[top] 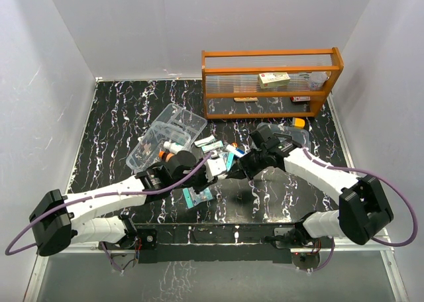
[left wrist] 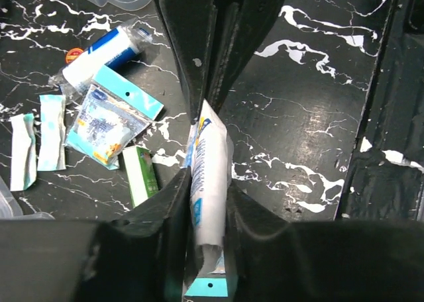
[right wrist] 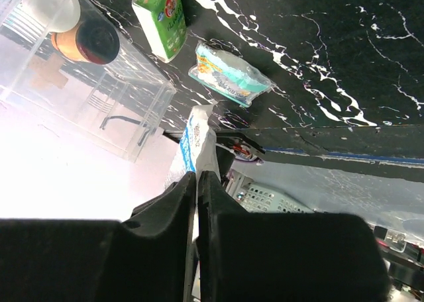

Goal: Organize the medicine kit

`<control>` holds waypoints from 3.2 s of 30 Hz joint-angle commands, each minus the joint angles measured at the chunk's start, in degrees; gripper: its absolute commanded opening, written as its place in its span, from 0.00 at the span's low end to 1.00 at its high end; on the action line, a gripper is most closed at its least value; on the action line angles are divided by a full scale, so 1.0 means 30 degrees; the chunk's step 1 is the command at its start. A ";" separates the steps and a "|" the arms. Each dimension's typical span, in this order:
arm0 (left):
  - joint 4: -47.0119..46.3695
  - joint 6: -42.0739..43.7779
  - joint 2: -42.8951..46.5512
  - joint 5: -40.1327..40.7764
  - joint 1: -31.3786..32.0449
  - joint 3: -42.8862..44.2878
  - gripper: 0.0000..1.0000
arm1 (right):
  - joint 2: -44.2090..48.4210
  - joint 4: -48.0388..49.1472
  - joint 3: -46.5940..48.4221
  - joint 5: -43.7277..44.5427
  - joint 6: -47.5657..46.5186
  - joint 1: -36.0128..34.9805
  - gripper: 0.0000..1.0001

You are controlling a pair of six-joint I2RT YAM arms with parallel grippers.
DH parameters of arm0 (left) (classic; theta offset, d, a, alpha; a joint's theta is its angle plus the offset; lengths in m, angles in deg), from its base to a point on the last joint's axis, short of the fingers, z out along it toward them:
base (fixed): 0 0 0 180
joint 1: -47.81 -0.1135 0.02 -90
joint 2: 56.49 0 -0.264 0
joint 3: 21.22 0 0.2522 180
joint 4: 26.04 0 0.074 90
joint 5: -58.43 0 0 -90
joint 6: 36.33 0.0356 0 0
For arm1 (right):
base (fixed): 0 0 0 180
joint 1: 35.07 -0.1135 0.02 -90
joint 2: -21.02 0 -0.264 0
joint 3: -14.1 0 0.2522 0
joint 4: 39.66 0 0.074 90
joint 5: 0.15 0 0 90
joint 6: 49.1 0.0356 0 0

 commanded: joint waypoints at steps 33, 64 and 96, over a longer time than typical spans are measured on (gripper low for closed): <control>2.0995 0.0213 -0.4091 -0.1946 -1.2328 1.4455 0.18 | 0.6479 0.4428 0.1456 0.4688 -0.7587 0.0809 0.75; 2.0553 0.0568 -0.9215 -0.4297 -1.4065 1.1074 0.20 | 0.6570 0.4968 0.1201 0.4529 -0.8477 0.0816 0.74; 1.9217 0.0050 -0.9259 -0.1688 -1.4062 1.0243 0.85 | 0.7098 0.5586 0.0325 0.4583 -0.8214 0.0818 0.74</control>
